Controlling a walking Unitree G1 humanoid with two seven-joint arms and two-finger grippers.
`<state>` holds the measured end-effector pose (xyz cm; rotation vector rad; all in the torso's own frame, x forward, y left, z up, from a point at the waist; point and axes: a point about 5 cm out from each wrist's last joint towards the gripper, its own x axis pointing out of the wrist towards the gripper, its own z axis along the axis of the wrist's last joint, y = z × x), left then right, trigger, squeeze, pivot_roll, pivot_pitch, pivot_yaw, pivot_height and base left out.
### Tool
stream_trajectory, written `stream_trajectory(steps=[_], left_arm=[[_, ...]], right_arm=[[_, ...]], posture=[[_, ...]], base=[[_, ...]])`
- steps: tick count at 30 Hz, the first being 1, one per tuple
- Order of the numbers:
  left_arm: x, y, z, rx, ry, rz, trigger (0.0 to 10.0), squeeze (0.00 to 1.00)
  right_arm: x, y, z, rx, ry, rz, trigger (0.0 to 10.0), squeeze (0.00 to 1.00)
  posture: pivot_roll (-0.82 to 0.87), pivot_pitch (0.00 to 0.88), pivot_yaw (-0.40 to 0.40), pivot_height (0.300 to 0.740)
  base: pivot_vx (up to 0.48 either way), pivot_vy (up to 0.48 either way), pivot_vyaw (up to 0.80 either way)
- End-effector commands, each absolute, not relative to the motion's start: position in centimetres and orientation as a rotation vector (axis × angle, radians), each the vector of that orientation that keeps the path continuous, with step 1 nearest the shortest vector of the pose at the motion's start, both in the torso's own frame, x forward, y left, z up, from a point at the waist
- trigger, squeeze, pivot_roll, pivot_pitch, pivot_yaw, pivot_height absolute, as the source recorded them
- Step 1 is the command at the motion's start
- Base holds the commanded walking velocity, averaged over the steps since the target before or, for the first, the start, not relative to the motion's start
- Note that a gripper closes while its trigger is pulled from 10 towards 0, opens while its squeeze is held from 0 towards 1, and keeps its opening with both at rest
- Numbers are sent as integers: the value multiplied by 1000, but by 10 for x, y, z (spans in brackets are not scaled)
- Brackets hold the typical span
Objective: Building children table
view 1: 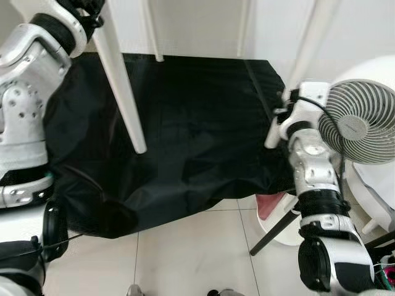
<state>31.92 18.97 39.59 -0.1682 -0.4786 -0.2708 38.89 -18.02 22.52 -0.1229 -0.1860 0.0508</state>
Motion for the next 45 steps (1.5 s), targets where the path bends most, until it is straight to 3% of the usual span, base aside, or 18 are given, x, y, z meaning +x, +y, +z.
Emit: stream_trajectory(steps=[1, 6, 7, 9, 10, 13, 14, 18, 19, 20, 21, 44, 45], left_arm=[[292, 212, 428, -253, -674, -214, 0, 0], [289, 209, 426, -234, -655, -236, 0, 0], [289, 209, 420, -200, -637, -228, 0, 0], [289, 209, 420, -200, -637, -228, 0, 0], [288, 210, 415, -159, -616, -216, 0, 0], [288, 211, 409, -137, -597, -207, 0, 0], [290, 212, 400, -118, -569, -198, 10000, 0], [295, 212, 385, -105, -516, -186, 10000, 0], [298, 213, 377, -92, -488, -173, 10000, 0], [300, 213, 372, -84, -472, -164, 10000, 0], [301, 214, 367, -83, -456, -165, 10000, 1000], [290, 214, 328, 32, -355, -202, 10000, 1000], [288, 215, 321, 41, -345, -199, 10000, 949]], right_arm=[[389, -171, 188, -142, -23, 125, 0, 0], [391, -166, 186, -153, -27, 149, 0, 0], [391, -165, 184, -145, -23, 157, 1647, 0], [391, -165, 184, -145, -23, 157, 1647, 0], [390, -164, 180, -134, -16, 165, 10000, 0], [389, -165, 176, -117, -10, 169, 10000, 0], [389, -166, 173, -105, -11, 169, 10000, 0], [387, -171, 171, -90, -22, 153, 10000, 0], [386, -174, 171, -70, -35, 139, 10000, 1000], [386, -176, 171, -56, -42, 129, 10000, 1000], [385, -180, 172, -47, -59, 111, 10000, 1000], [368, -215, 188, -56, -260, -42, 10000, 1000], [363, -218, 185, -65, -266, -48, 10000, 1000]], posture=[[116, 99, -34, 740], [123, 109, -43, 740], [124, 112, -47, 740], [124, 112, -47, 740], [125, 115, -50, 740], [123, 117, -50, 740], [118, 117, -50, 740], [115, 119, -52, 740], [108, 120, -50, 740], [108, 120, -50, 740], [104, 120, -49, 740], [103, 120, -41, 740], [102, 120, -40, 740]], base=[[0, 0, 0], [0, 0, 0], [0, 0, 0], [0, 0, 0], [0, 0, 0], [0, 0, 0], [0, 0, 0], [0, 0, 0], [0, 0, 0], [0, 0, 0], [0, 0, 0], [0, 0, 0], [0, 0, 0]])
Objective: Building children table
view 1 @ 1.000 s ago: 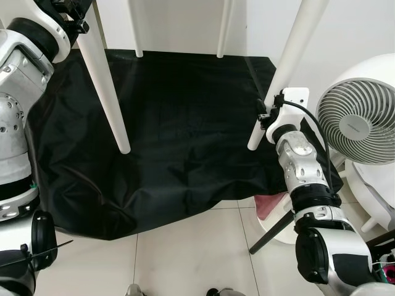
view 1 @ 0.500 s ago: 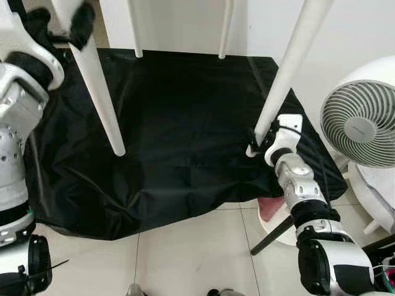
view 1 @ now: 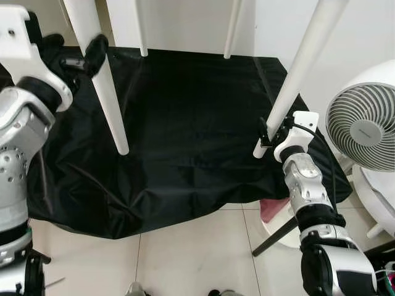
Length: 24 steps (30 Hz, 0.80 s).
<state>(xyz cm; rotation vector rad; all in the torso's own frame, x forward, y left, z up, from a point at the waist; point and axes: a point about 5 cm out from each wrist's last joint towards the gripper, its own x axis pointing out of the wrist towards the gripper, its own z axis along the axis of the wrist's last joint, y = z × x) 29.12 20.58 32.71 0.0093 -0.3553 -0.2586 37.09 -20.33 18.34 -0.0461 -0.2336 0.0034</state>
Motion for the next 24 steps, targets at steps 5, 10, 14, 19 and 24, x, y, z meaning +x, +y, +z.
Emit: stream_trajectory(steps=[5, 10, 14, 19, 24], left_arm=[[286, 216, 315, 40, -336, -196, 10000, 0], [279, 220, 287, -45, -312, -171, 10000, 0], [273, 224, 263, -135, -285, -126, 10000, 0], [260, 226, 237, -187, -260, -89, 10000, 0], [254, 224, 223, -191, -235, -83, 10000, 0]], right_arm=[[359, -219, 183, -77, -269, -48, 10000, 1000], [338, -211, 170, -74, -313, -27, 10000, 0], [322, -205, 159, -69, -332, -16, 10000, 0], [308, -203, 148, -77, -321, -6, 10000, 0], [301, -201, 142, -85, -306, 14, 10000, 0]], posture=[[103, 121, -39, 740], [100, 115, -30, 740], [98, 111, -27, 740], [90, 106, -27, 740], [88, 104, -27, 740]], base=[[0, 0, 0], [0, 0, 0], [0, 0, 0], [0, 0, 0], [0, 0, 0]])
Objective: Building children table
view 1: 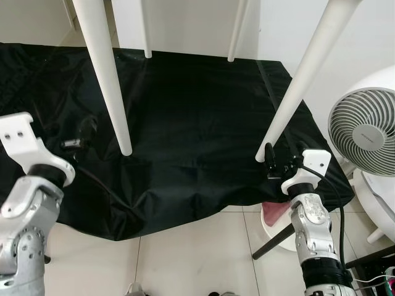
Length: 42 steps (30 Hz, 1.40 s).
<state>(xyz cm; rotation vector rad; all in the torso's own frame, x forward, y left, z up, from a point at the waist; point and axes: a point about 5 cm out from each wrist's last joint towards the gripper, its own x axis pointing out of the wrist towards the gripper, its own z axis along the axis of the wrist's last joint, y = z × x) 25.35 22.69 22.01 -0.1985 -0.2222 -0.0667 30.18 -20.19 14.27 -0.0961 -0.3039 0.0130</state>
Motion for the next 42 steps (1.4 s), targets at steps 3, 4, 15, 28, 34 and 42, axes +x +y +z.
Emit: stream_trajectory(steps=[3, 4, 15, 28, 34, 42], left_arm=[[241, 216, 196, -189, -187, -112, 10000, 0], [241, 216, 196, -189, -187, -112, 10000, 0], [216, 183, 148, -67, -87, -394, 10000, 0], [185, 157, 132, 126, -103, -746, 10000, 0], [177, 155, 114, 208, -76, -837, 10000, 0], [171, 162, 78, 311, 18, -936, 10000, 0]], right_arm=[[288, -194, 131, -97, -287, 76, 10000, 0], [288, -194, 131, -97, -287, 76, 10000, 0], [263, -163, 113, -132, -224, 447, 10000, 0], [236, -149, 105, -216, -156, 846, 10000, 0], [222, -149, 86, -258, -65, 1021, 10000, 0], [216, -157, 54, -362, 73, 1136, 10000, 0]], posture=[[85, 102, -30, 740], [85, 102, -30, 740], [78, 107, -31, 740], [80, 123, -40, 740], [82, 122, -42, 740], [81, 120, -36, 740]], base=[[0, 0, 0], [0, 0, 0], [0, 0, 0], [0, 0, 0], [0, 0, 0], [0, 0, 0]])
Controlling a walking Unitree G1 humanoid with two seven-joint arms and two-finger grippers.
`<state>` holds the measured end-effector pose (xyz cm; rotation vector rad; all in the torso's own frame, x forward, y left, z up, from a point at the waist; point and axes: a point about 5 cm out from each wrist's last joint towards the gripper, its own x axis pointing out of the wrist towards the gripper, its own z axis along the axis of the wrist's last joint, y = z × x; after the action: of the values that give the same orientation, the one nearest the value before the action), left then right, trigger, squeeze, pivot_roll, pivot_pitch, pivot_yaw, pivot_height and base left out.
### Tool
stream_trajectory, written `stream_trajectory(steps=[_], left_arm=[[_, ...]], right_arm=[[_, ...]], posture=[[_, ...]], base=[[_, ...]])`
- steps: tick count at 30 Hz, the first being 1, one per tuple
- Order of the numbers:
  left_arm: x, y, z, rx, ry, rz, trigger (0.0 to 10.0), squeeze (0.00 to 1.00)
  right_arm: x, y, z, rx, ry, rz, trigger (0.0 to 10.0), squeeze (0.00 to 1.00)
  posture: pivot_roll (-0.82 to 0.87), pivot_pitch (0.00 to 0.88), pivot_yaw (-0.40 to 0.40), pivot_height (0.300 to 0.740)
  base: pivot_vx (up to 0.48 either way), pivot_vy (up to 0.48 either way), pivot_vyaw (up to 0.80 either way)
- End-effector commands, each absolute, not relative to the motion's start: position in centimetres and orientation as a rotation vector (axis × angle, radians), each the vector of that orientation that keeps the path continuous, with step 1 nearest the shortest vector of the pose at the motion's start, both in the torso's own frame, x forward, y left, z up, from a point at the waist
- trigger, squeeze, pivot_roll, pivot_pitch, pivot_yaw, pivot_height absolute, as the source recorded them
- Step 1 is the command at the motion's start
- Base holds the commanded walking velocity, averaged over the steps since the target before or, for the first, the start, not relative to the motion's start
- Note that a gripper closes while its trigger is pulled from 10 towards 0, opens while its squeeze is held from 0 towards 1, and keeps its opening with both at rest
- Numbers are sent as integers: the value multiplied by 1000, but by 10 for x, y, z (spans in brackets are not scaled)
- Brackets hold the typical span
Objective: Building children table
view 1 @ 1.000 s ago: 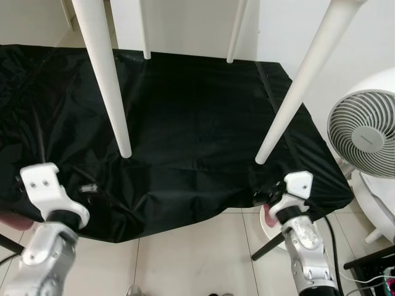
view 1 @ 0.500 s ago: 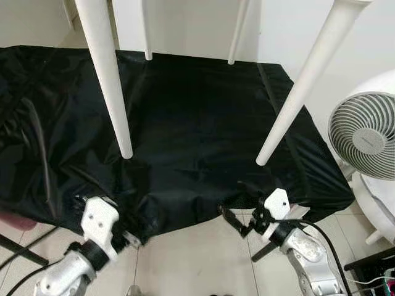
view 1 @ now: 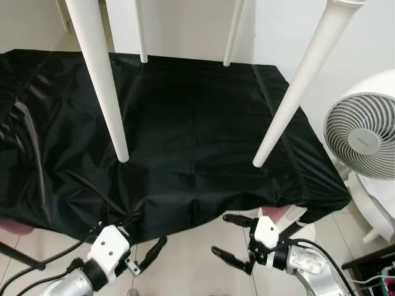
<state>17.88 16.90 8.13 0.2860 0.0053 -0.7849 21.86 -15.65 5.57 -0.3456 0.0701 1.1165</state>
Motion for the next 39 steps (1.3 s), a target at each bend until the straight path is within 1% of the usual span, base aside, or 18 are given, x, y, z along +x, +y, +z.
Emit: stream_trajectory(steps=[1, 2, 5, 8, 15, 17, 18, 19, 20, 22, 23, 25, 29, 30, 33, 35, 37, 39], left_arm=[[169, 165, 63, 336, 64, -953, 10000, 0], [168, 169, 48, 364, 115, -958, 10000, 0], [167, 173, 33, 378, 175, -948, 10000, 0], [163, 184, -4, 368, 343, -901, 10000, 0], [160, 190, -32, 376, 470, -836, 10000, 0], [160, 192, -46, 344, 544, -752, 10000, 0], [160, 192, -46, 344, 544, -752, 10000, 0], [161, 191, -55, 302, 600, -675, 10000, 0], [161, 191, -55, 302, 600, -675, 10000, 0], [160, 190, -64, 275, 656, -600, 10000, 0], [160, 190, -64, 275, 656, -600, 10000, 0], [157, 191, -73, 209, 729, -484, 10000, 0], [156, 191, -77, 192, 762, -435, 10000, 0], [153, 193, -81, 169, 807, -363, 10000, 0], [150, 196, -85, 162, 843, -293, 10000, 0], [145, 203, -90, 170, 905, -170, 10000, 0], [145, 203, -90, 170, 905, -170, 10000, 0], [142, 205, -93, 122, 939, -80, 10000, 0]], right_arm=[[216, -162, 41, -392, 133, 1147, 10000, 0], [219, -167, 29, -402, 198, 1123, 10000, 0], [219, -172, 17, -415, 262, 1091, 10000, 0], [218, -185, -10, -407, 431, 957, 10000, 0], [212, -193, -30, -376, 552, 833, 10000, 0], [206, -198, -42, -327, 627, 720, 10000, 0], [206, -198, -42, -327, 627, 720, 10000, 0], [199, -202, -52, -280, 685, 607, 10000, 0], [199, -202, -52, -280, 685, 607, 10000, 0], [192, -206, -60, -225, 742, 486, 10000, 0], [192, -206, -60, -225, 742, 486, 10000, 0], [182, -211, -70, -184, 817, 349, 10000, 0], [177, -213, -74, -178, 845, 298, 10000, 0], [170, -214, -78, -164, 877, 239, 10000, 0], [164, -215, -82, -138, 905, 191, 10000, 0], [156, -213, -87, -94, 941, 118, 10000, 0], [156, -213, -87, -94, 941, 118, 10000, 0], [151, -211, -91, -104, 969, 74, 10000, 0]], posture=[[80, 118, -36, 740], [80, 115, -36, 740], [79, 115, -34, 740], [85, 108, -33, 740], [86, 100, -28, 740], [82, 86, -20, 740], [82, 86, -20, 740], [80, 78, -17, 740], [80, 78, -17, 740], [80, 68, -13, 740], [80, 68, -13, 740], [70, 52, -7, 740], [71, 48, -3, 740], [67, 35, 3, 740], [60, 28, 11, 740], [52, 24, 16, 740], [52, 24, 16, 740], [39, 18, 21, 740]], base=[[0, 0, 0], [0, 0, 0], [0, 0, 0], [0, 0, 0], [0, 0, 0], [0, 0, 0], [0, 0, 0], [0, 0, 0], [0, 0, 0], [0, 0, 0], [0, 0, 0], [0, 0, 0], [0, 0, 0], [0, 0, 0], [0, 0, 0], [0, 0, 0], [0, 0, 0], [0, 0, 0]])
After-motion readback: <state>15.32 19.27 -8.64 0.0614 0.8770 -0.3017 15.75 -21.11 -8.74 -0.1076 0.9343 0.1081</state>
